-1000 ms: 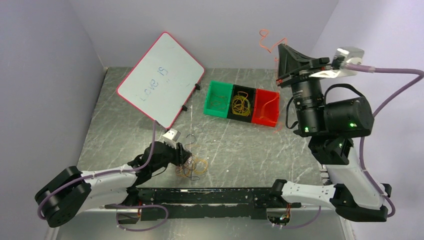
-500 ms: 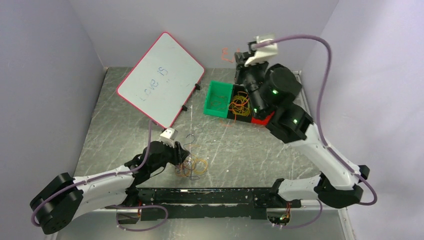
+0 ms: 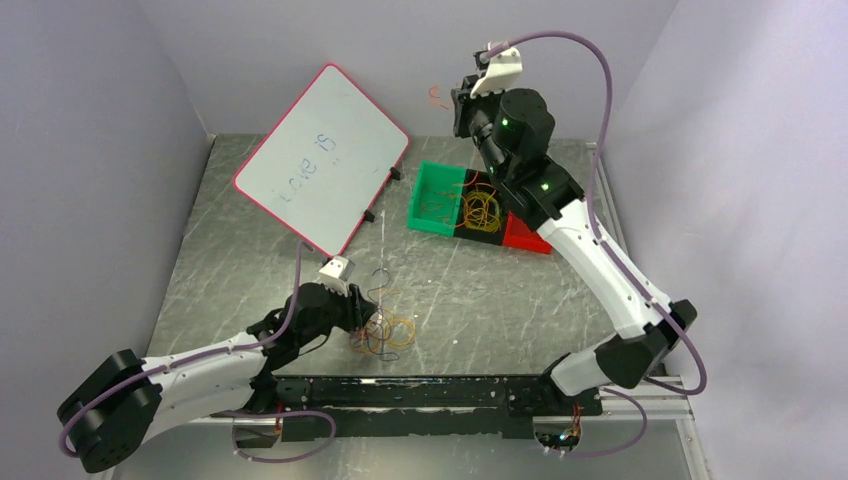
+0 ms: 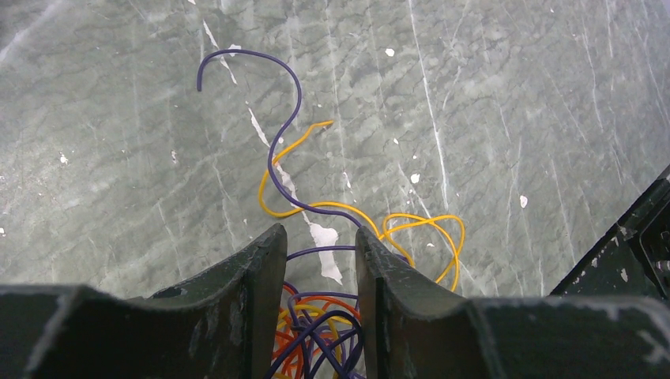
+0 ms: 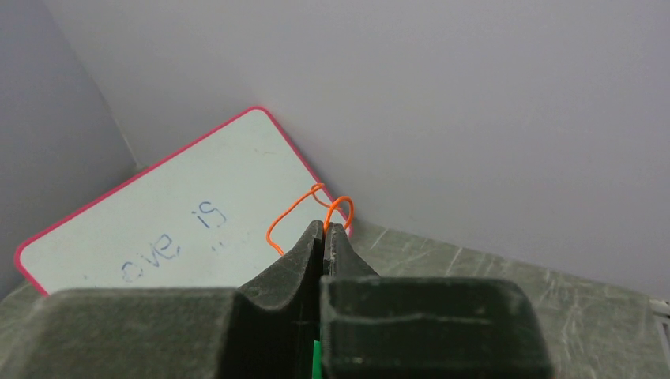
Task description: Untangle the cables
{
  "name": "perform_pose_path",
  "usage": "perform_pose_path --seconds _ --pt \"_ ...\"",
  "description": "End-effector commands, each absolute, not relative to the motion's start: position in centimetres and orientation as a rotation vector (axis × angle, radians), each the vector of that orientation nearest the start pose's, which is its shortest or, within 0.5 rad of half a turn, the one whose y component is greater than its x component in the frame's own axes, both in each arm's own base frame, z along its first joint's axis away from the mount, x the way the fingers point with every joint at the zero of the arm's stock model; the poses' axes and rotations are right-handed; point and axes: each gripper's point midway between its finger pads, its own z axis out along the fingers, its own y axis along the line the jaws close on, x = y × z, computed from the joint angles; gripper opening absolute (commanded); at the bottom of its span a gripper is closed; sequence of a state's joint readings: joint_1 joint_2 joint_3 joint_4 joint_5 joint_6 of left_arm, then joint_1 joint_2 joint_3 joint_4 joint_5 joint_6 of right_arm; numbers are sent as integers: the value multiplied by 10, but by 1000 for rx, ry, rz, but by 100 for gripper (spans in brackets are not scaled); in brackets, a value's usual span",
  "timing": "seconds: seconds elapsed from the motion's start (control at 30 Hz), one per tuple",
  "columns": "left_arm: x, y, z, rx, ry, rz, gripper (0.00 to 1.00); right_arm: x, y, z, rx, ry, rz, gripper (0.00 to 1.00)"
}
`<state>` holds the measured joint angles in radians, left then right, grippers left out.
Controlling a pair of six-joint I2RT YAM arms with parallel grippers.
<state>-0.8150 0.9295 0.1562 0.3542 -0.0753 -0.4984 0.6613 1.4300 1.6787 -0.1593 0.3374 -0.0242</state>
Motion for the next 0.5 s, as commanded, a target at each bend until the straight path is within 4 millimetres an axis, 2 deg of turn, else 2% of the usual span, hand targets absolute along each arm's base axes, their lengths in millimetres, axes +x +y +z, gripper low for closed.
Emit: perform_pose_path --seconds 0.0,0.27,0.47 --pt "205 -224 80 257 2011 -775 43 410 235 487 -235 1414 323 0" --pt "203 -224 82 268 2007 -782 44 446 236 471 -239 1412 349 0" --pt "203 -224 86 265 2000 -791 46 472 241 448 -263 1421 369 0"
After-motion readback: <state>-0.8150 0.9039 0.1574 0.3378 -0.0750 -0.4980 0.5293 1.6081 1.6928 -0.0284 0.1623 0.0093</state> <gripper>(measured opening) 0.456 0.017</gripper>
